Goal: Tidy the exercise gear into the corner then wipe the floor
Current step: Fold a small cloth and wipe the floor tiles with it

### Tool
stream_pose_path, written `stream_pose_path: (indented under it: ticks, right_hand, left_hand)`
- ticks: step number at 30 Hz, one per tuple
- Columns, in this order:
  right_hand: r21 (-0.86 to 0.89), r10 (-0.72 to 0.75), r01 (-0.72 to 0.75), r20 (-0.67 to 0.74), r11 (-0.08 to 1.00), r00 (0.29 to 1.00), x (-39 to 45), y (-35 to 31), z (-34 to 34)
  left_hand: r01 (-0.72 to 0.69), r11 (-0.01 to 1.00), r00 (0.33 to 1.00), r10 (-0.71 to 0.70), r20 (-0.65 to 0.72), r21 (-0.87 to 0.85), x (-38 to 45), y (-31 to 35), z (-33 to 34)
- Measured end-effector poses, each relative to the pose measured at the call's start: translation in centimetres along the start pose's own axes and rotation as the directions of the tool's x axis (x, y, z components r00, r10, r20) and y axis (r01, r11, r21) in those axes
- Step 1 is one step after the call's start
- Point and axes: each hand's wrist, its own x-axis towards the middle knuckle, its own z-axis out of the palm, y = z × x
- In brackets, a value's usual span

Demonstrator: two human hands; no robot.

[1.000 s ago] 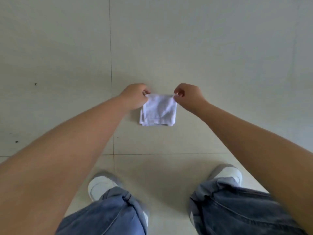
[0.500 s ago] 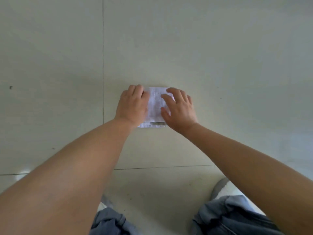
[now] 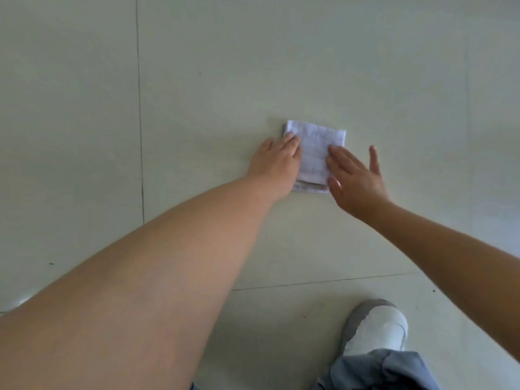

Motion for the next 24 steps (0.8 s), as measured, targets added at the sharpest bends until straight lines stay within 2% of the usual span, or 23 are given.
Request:
stream_pose_path:
  ticks: [5,10,12,13,16,18,21,22,24]
  right_hand:
    - [0.099,0.082,-0.076,-0.051,0.992,0.995,3.0,0.4,-2.0]
    - [0.249,0.028,-0.009,-0.073,0.968,0.997,7.1,-6.5,-3.8]
    - [0.296,0.01,0.017,-0.092,0.955,0.996,7.2,-9.4,-3.7]
    - [0.306,0.003,0.026,-0.095,0.952,0.995,6.9,-10.4,-3.7]
    - [0.27,-0.013,0.026,-0.05,0.962,0.999,4.8,-11.5,-2.6]
    - [0.235,0.016,-0.008,-0.031,0.972,0.999,2.4,-10.5,-1.3]
    - [0.167,0.162,-0.142,-0.119,0.976,0.98,-2.0,-7.8,1.7]
    - [0.16,0.202,-0.188,-0.074,0.969,0.977,-3.4,-6.6,2.6]
    - [0.152,0.285,-0.283,0.012,0.947,0.959,-5.9,-4.3,4.2]
  left_hand:
    - [0.075,0.997,0.996,-0.074,-0.041,0.028,2.0,-0.5,-0.7]
    - [0.182,0.983,0.982,-0.181,-0.049,0.016,-1.6,-8.4,-0.9]
    - [0.181,0.984,0.978,-0.18,-0.106,-0.005,-3.9,-10.8,0.0]
    - [0.144,0.99,0.98,-0.141,-0.141,0.009,-5.0,-11.2,0.5]
    - [0.052,0.992,0.994,-0.04,-0.1,0.119,-6.6,-11.0,2.1]
    - [-0.083,0.976,0.994,0.096,-0.053,0.203,-6.4,-9.5,2.0]
    - [-0.368,0.884,0.923,0.384,0.003,0.289,-4.9,-6.2,2.2]
    - [-0.416,0.857,0.897,0.441,-0.016,0.303,-4.2,-4.4,2.2]
    - [-0.471,0.832,0.877,0.479,0.049,0.293,-2.6,-0.1,1.8]
